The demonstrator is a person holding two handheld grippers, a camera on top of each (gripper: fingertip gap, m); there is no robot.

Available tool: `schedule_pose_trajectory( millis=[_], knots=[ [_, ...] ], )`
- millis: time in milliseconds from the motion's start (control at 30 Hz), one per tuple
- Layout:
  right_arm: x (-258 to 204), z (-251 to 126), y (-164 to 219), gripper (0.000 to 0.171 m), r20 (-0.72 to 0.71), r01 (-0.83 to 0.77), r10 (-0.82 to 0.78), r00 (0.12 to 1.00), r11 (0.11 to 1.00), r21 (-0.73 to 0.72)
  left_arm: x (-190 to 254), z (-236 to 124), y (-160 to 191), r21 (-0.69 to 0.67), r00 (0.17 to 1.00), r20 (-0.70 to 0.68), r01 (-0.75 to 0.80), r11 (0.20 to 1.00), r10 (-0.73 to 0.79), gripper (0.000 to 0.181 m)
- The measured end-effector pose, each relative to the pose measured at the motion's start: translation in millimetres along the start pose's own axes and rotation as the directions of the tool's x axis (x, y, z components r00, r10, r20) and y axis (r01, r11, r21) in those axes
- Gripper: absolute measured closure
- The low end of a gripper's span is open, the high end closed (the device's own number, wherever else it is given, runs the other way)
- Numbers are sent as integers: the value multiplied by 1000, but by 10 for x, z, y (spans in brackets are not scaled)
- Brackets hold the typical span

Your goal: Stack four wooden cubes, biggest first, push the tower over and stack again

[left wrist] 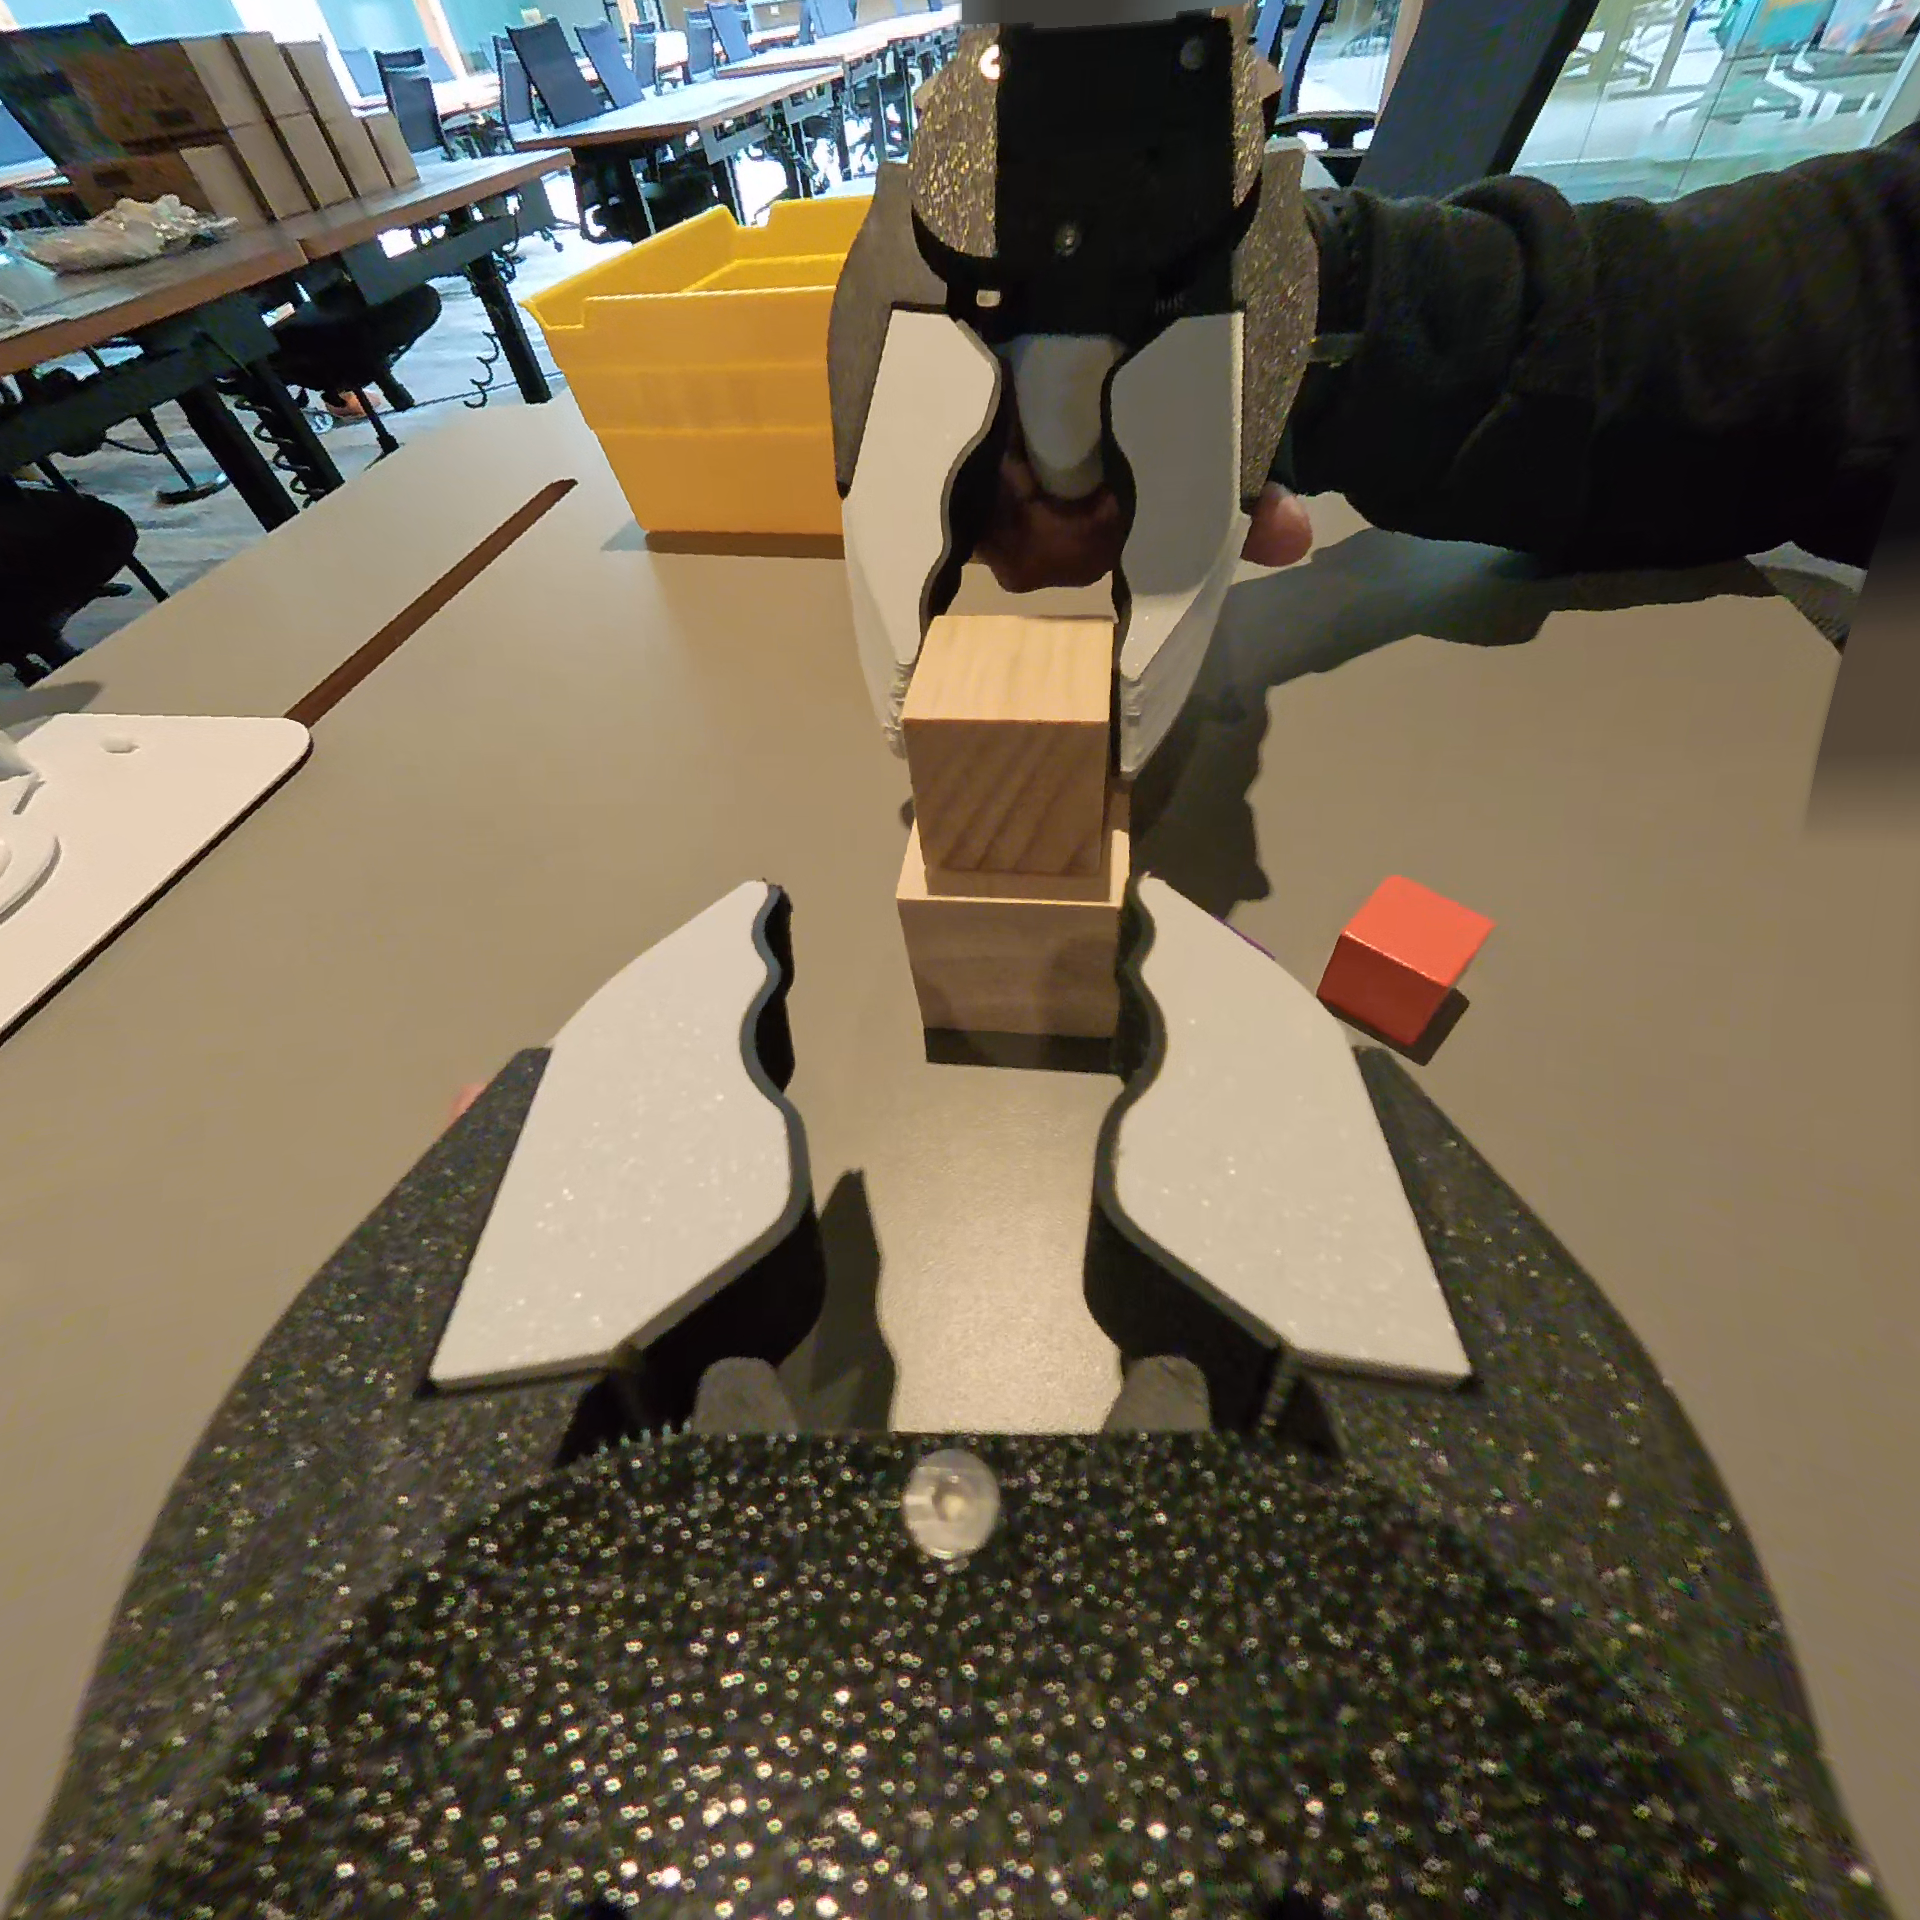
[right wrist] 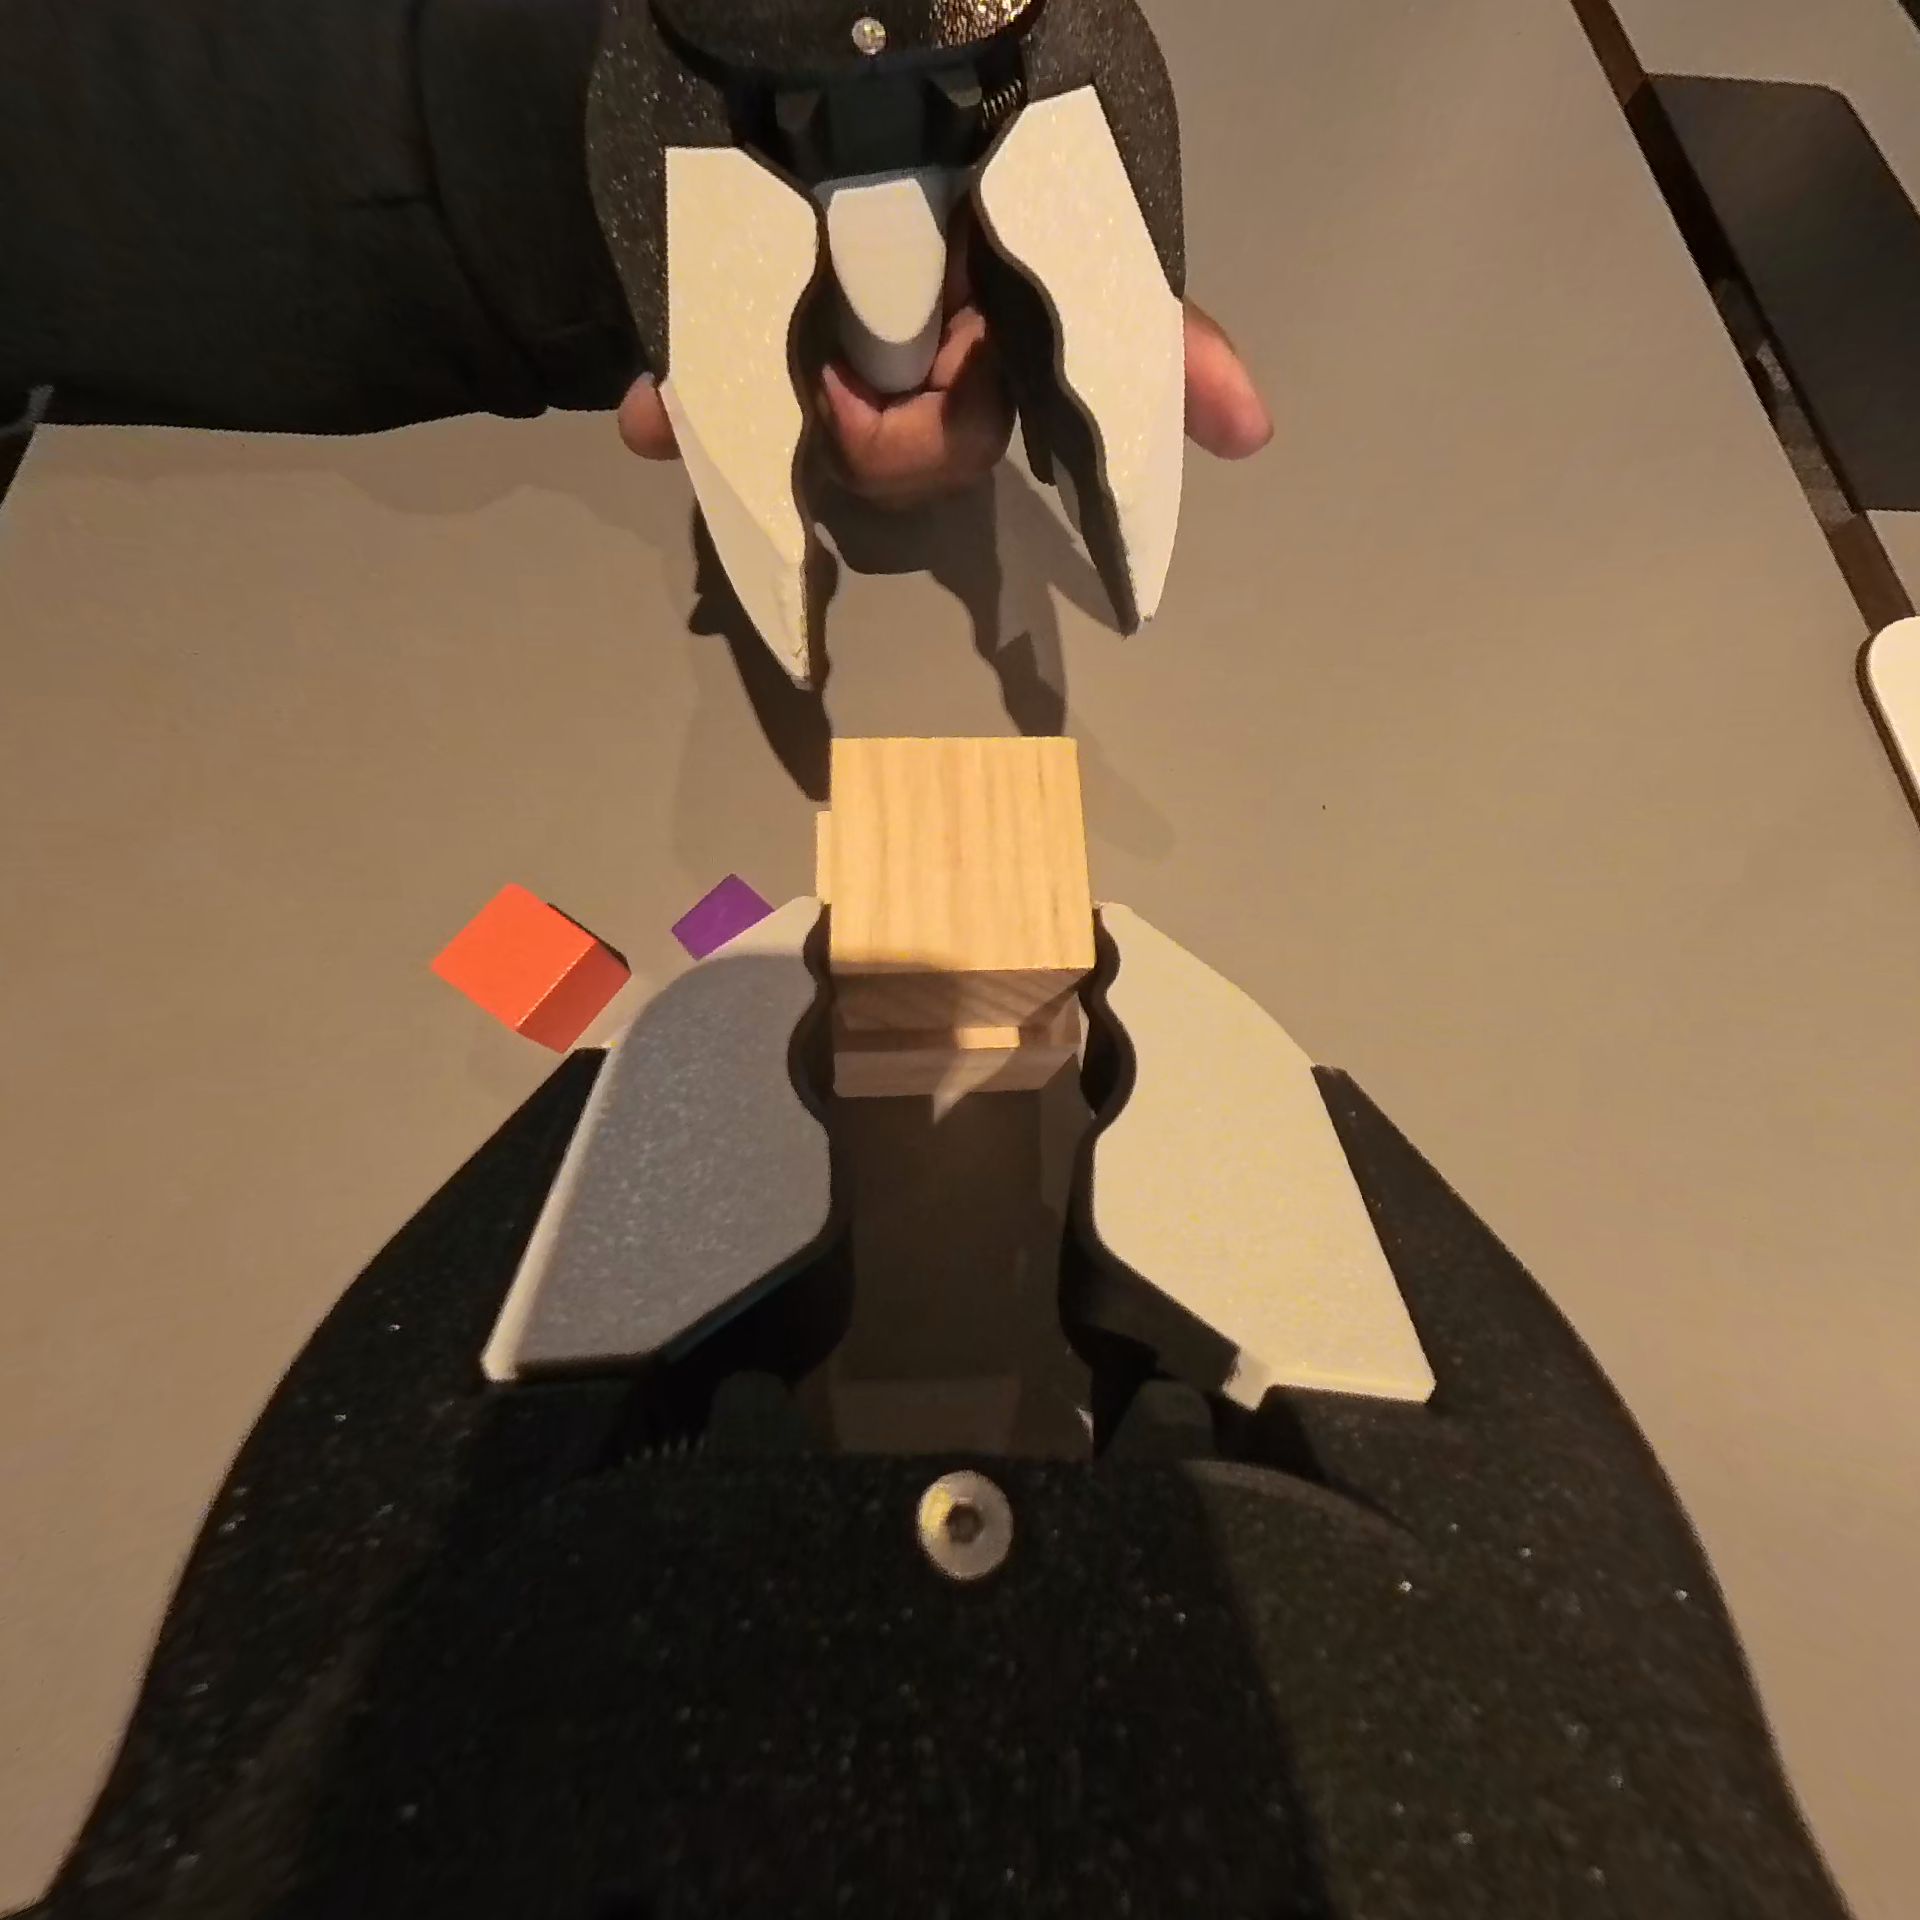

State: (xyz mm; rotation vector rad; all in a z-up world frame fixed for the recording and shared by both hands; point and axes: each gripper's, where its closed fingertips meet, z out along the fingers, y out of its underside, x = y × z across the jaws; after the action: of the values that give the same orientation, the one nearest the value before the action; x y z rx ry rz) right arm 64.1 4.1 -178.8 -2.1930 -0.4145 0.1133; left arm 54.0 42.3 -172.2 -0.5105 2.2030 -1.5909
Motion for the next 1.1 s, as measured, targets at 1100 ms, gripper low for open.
schedule_pose_trajectory(
  millis=[1100],
  knots=[
    [94,-355,-29,111,-182,-3,88,979,907,422,1170,323,215,-198,911,-391,-220,955,128,125]
  ],
)
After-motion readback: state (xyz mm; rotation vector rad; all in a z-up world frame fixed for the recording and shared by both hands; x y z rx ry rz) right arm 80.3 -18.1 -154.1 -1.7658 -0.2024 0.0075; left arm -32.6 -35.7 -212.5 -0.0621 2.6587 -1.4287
